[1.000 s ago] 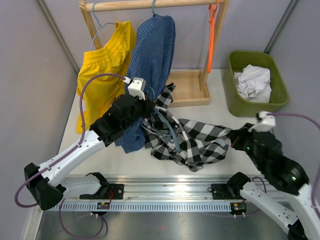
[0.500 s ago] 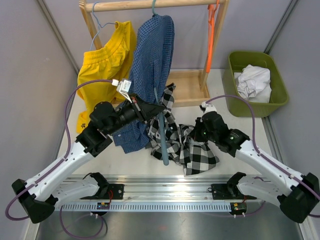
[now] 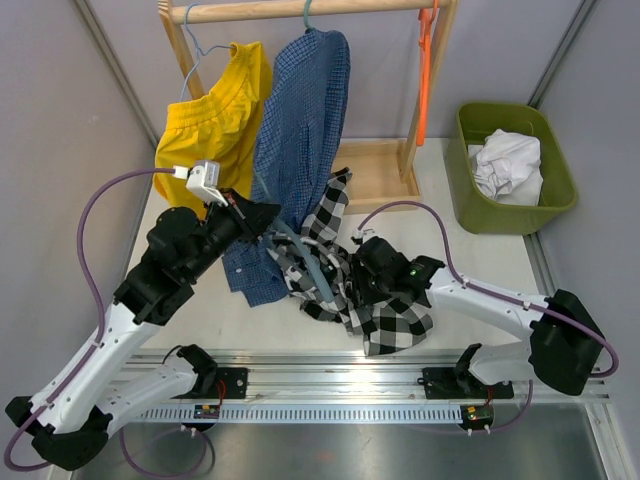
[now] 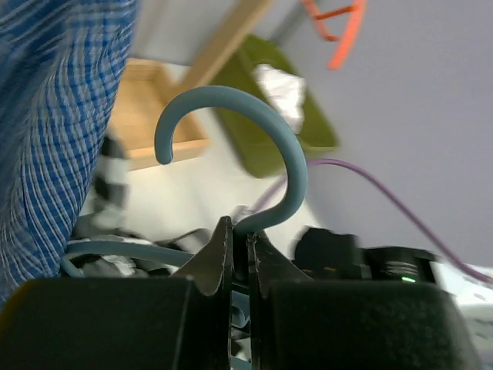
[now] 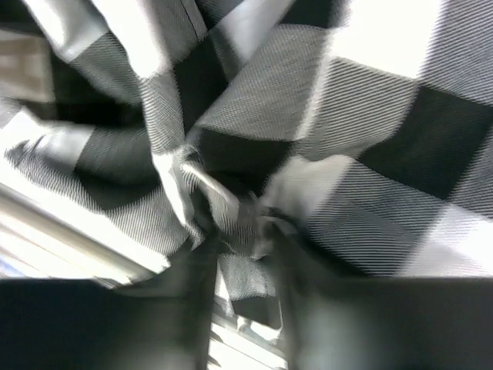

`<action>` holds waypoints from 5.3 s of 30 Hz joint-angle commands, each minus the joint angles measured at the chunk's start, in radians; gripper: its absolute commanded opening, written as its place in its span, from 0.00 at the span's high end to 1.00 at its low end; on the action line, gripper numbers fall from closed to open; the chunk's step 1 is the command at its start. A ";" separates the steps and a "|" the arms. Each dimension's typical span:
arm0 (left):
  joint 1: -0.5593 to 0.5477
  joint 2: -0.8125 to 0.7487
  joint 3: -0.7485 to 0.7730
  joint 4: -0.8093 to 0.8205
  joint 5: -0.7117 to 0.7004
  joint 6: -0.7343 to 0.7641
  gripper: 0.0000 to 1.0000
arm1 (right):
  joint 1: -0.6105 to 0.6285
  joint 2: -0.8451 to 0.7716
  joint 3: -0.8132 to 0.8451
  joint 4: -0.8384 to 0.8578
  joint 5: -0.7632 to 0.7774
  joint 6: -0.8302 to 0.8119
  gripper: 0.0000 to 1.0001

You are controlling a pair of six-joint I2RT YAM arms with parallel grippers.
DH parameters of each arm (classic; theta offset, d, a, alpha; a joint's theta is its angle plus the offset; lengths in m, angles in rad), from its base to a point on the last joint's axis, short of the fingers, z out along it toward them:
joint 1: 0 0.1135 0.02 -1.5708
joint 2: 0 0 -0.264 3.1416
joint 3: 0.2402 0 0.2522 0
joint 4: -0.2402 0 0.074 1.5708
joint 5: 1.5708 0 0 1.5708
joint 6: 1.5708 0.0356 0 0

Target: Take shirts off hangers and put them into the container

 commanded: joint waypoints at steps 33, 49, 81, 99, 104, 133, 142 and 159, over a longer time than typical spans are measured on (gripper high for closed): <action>-0.076 0.228 0.078 -0.344 -0.435 0.162 1.00 | 0.195 -0.228 0.333 -0.096 -0.171 -0.155 0.27; -0.147 0.268 0.076 -0.346 -0.411 0.130 1.00 | 0.205 -0.188 0.381 -0.070 -0.131 -0.196 0.48; -0.152 0.038 0.178 -0.329 -0.489 0.227 0.01 | 0.205 -0.417 0.335 -0.216 -0.013 -0.216 1.00; -0.150 -0.364 -0.008 -0.186 -0.373 0.196 0.01 | 0.205 -0.774 0.533 -0.435 0.476 -0.253 1.00; -0.150 -0.352 -0.068 -0.163 -0.350 0.169 0.01 | 0.205 -0.720 0.496 -0.320 0.737 -0.303 1.00; -0.150 -0.370 -0.129 -0.138 -0.287 0.158 0.01 | -0.446 0.190 1.281 -0.118 -0.014 -0.469 1.00; -0.150 -0.376 -0.128 -0.145 -0.300 0.169 0.01 | -0.484 0.224 1.223 -0.116 0.010 -0.436 1.00; -0.152 -0.350 -0.149 -0.125 -0.280 0.150 0.01 | -0.475 -0.149 0.757 -0.038 -0.190 -0.305 0.01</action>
